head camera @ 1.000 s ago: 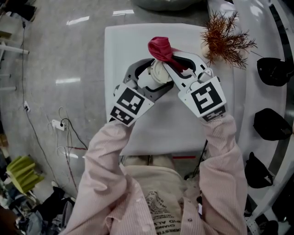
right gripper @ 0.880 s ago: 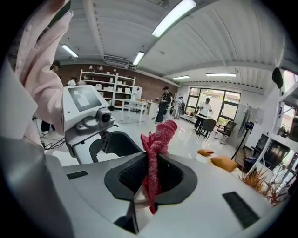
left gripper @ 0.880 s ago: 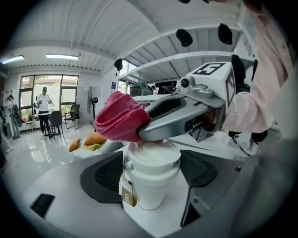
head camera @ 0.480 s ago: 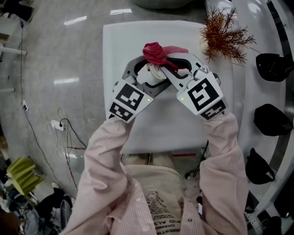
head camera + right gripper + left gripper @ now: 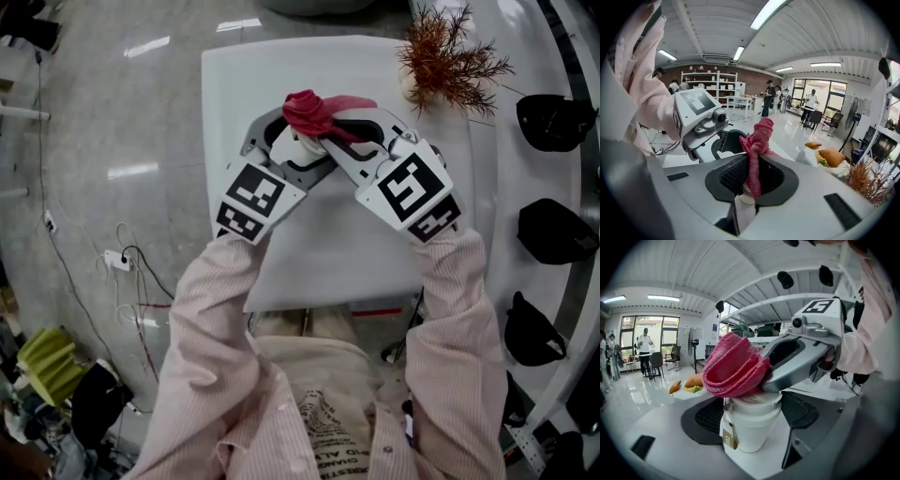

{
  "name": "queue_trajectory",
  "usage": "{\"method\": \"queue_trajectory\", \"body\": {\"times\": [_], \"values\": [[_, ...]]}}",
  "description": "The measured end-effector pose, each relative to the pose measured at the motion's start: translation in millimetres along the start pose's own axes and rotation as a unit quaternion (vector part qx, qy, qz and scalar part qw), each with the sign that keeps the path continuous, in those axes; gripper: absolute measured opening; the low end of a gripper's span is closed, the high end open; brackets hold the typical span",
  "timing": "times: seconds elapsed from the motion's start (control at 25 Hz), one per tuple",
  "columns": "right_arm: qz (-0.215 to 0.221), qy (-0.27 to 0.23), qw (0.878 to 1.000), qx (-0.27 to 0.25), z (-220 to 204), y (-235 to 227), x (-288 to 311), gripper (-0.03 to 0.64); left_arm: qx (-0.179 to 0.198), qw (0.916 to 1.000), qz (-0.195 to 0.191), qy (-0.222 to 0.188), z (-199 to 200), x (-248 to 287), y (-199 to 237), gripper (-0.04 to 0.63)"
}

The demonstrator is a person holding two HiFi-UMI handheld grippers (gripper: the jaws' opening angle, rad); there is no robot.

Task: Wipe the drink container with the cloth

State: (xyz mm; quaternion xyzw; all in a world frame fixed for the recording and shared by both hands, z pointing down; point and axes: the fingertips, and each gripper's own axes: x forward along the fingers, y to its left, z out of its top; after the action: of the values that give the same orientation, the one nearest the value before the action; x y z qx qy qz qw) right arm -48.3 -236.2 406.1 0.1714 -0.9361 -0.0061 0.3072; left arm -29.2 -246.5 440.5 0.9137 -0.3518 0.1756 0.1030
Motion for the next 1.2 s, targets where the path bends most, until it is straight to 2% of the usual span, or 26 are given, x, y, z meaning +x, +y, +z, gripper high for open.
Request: {"method": "queue_trajectory", "body": {"times": [0.44,0.96,1.04,1.12,1.2], "values": [[0.024,0.01,0.999,0.027,-3,13,-8,0.048,-0.002,1.0,0.003,-0.004,1,-1,0,0.382],[0.043,-0.002,0.996,0.078,-6,23,-19,0.048,0.003,1.0,0.002,-0.008,0,-2,-2,0.382],[0.032,-0.023,0.995,0.095,-5,21,-23,0.048,0.006,1.0,0.003,-0.006,-2,-2,-2,0.382],[0.004,-0.066,0.989,0.13,-3,15,-30,0.048,0.01,0.9999,0.004,-0.002,-3,-2,-1,0.377],[-0.03,-0.125,0.974,0.185,-1,6,-40,0.048,0.013,0.9999,0.003,-0.001,-3,-2,-1,0.376]]}}
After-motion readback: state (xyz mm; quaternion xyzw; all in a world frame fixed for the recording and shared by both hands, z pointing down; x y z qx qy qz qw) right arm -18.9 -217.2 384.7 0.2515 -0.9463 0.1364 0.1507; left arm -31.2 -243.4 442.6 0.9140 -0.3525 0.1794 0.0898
